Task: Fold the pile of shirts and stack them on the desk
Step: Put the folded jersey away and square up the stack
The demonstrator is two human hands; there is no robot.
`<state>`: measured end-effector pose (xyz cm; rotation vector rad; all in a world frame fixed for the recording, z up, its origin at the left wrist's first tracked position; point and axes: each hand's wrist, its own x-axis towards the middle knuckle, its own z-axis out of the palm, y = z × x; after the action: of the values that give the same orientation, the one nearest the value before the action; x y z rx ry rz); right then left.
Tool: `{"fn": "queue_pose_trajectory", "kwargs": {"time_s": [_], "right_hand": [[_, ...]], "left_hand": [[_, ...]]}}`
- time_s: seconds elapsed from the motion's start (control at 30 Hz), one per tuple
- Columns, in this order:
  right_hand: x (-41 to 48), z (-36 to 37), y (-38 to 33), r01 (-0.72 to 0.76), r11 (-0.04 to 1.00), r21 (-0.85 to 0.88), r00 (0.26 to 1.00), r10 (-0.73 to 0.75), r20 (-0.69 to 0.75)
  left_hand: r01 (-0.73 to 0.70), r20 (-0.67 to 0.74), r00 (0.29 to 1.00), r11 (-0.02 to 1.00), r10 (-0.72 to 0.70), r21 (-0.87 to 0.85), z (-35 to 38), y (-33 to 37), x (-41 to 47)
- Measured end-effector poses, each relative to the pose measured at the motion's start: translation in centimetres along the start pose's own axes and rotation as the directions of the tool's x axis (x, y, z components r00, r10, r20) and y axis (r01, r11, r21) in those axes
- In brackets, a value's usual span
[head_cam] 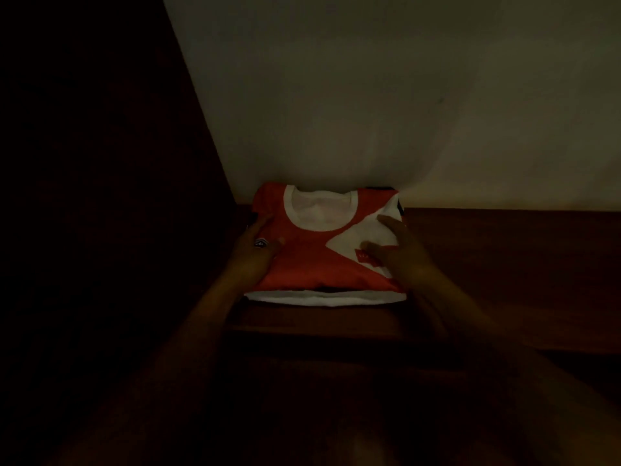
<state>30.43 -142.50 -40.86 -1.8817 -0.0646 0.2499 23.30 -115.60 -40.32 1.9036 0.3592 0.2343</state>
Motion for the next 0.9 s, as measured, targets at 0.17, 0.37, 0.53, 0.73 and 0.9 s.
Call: {"fn": "queue_pose_trajectory", "kwargs": {"time_s": [0.17,0.37,0.53,0.73,0.9], "right_hand": [[1.3,-0.2,1.7,0.071,0.995,-0.072,0.997,-0.07,0.007],[1.4,1.1,1.4,0.103,0.99,-0.093,0.995,-0.102,0.015],[1.4,1.3,1.6,0.106,0.988,-0.109,0.994,-0.106,0.005],[1.2,1.2,1.8,0.091,0.985,-0.143,0.996,-0.093,-0.007],[0.5,0.8,0.8,0.057,0.963,-0.265,0.998,-0.056,0.012]], "left_hand": [[-0.05,0.037,0.998,0.985,0.045,0.167,0.3,-1.7,0.6],[-0.013,0.048,0.999,0.994,0.008,0.109,0.2,-1.2,1.1],[-0.019,0.024,1.0,0.993,0.017,0.113,0.7,-1.7,1.0],[-0.042,0.01,0.999,0.986,0.04,0.161,0.7,-2.2,1.0],[0.087,-0.123,0.992,0.88,-0.033,0.467,0.5,-1.3,0.6]]}}
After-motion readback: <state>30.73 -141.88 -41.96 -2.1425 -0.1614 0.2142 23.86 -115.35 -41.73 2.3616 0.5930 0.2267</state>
